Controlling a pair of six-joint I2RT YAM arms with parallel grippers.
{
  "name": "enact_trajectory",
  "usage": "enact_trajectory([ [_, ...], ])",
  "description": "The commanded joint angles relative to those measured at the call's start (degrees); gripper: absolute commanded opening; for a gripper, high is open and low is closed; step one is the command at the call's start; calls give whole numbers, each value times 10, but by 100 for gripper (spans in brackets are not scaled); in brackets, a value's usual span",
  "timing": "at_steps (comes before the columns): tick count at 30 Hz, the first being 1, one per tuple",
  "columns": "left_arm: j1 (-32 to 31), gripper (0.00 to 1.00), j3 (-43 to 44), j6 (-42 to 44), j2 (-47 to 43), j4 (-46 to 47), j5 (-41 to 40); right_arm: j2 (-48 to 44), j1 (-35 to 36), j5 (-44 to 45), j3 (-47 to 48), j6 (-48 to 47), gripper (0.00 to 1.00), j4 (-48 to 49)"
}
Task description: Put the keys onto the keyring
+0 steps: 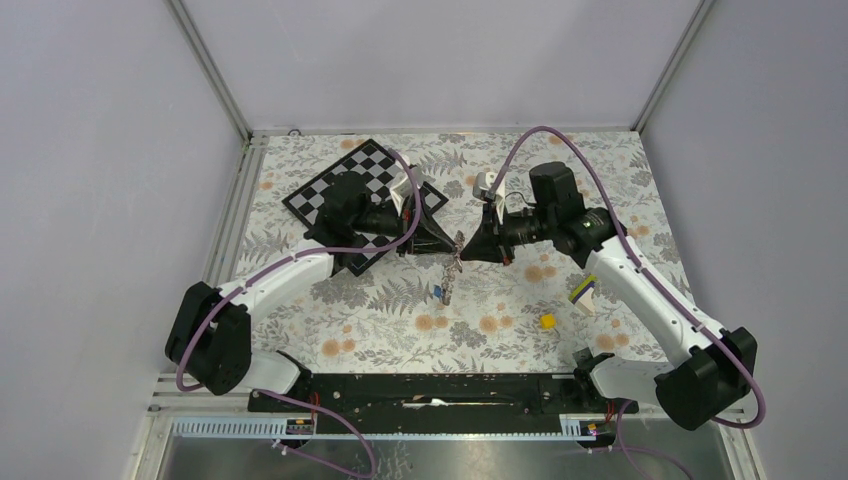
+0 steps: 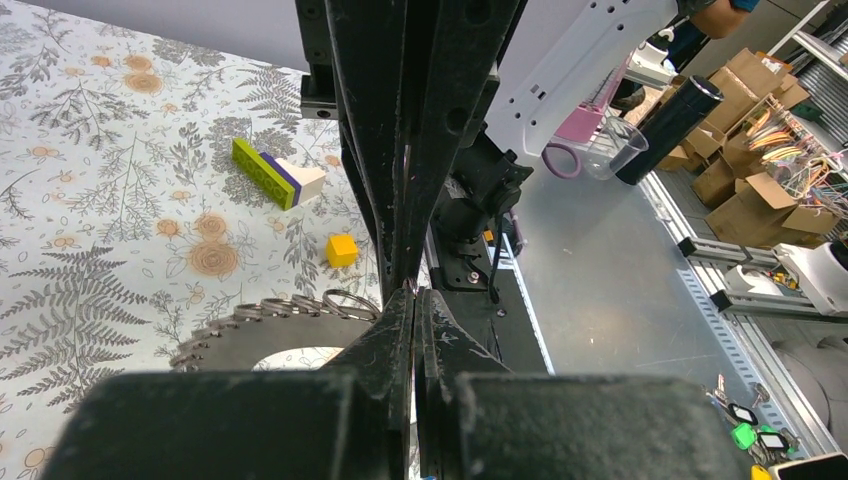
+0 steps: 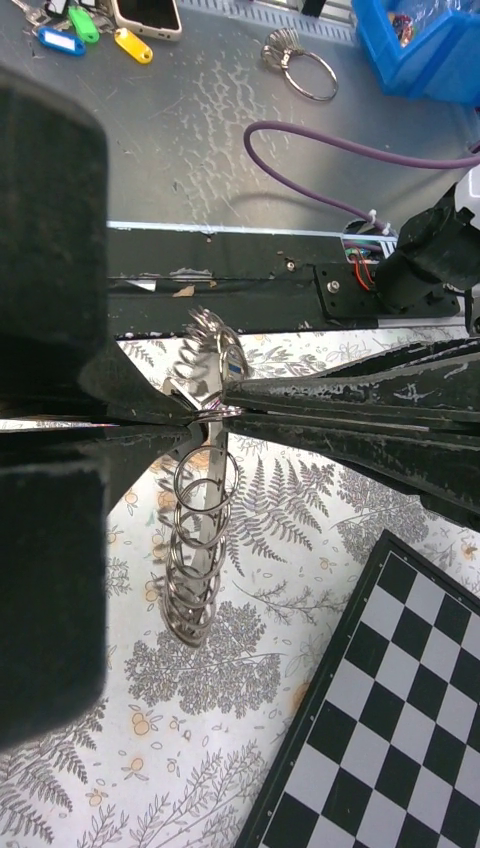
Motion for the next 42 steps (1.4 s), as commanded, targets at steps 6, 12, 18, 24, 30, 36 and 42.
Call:
enact_trajectory([
  [6,1,0,-3,-25,-19,89,19,10,-2,-34,-17,16,0,35],
  [12,1,0,-7,-34,-17,106,19,15,-2,-45,-20,29,0,46],
  [18,1,0,-11,-33,-17,111,21,1,-2,-28,-16,9,3,28],
  [24,1,0,-13,-34,-16,114,22,-24,-4,6,3,-28,18,-11],
  [30,1,0,-14,-34,-17,116,26,-40,-7,28,20,-48,26,-33],
  [36,1,0,-16,-35,-15,117,27,-34,-7,18,42,-44,34,-41],
  [42,1,0,-17,-37,-16,121,27,-18,-7,-7,50,-20,38,-22],
])
